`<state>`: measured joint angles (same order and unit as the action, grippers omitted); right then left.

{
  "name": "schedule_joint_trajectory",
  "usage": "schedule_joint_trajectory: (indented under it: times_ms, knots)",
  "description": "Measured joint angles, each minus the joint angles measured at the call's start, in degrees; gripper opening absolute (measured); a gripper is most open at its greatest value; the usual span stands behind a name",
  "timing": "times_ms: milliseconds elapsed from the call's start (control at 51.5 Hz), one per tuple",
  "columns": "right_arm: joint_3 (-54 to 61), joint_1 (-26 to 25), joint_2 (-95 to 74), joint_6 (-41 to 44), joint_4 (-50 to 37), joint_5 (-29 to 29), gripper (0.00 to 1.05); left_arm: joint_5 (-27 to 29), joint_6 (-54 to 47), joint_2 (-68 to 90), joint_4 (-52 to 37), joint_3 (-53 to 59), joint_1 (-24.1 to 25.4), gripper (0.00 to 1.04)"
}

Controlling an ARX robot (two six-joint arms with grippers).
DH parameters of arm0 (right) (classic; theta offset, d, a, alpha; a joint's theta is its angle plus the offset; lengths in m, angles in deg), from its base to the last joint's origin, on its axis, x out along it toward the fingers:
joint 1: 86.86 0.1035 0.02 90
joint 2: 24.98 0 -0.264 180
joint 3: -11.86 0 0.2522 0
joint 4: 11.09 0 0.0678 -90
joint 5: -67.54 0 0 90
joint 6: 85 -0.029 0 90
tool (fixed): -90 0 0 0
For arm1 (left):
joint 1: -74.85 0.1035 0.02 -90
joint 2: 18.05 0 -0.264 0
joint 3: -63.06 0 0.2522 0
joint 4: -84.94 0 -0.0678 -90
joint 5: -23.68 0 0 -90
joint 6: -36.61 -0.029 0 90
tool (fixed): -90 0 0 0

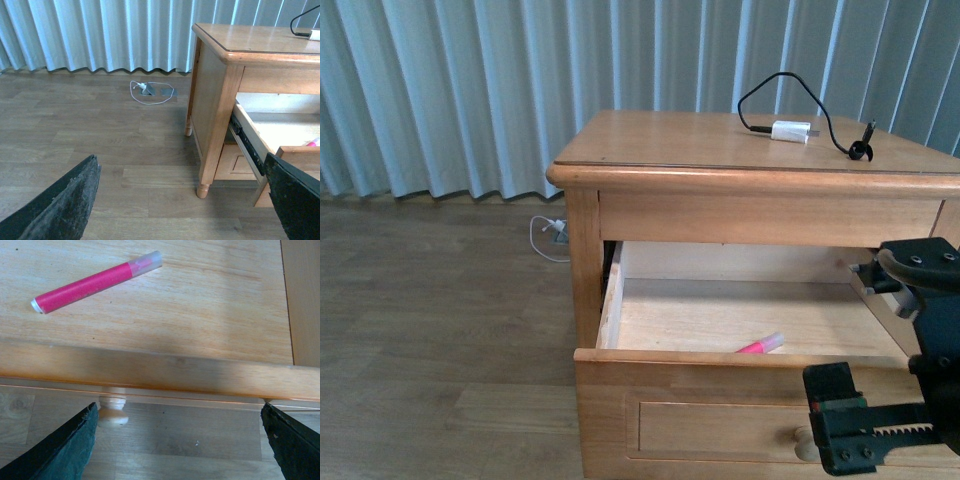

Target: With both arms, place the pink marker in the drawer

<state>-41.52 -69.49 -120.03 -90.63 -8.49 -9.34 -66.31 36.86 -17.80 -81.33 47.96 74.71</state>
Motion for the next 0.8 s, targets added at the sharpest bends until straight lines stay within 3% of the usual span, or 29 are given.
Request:
schedule_joint_trajectory:
  times_ms: [796]
  knots:
    - [-34.4,-0.7,-31.3,-0.7,-10.8,4.6,0.96,0.0,0.0,0.0,0.0,0.0,0.0,0.99]
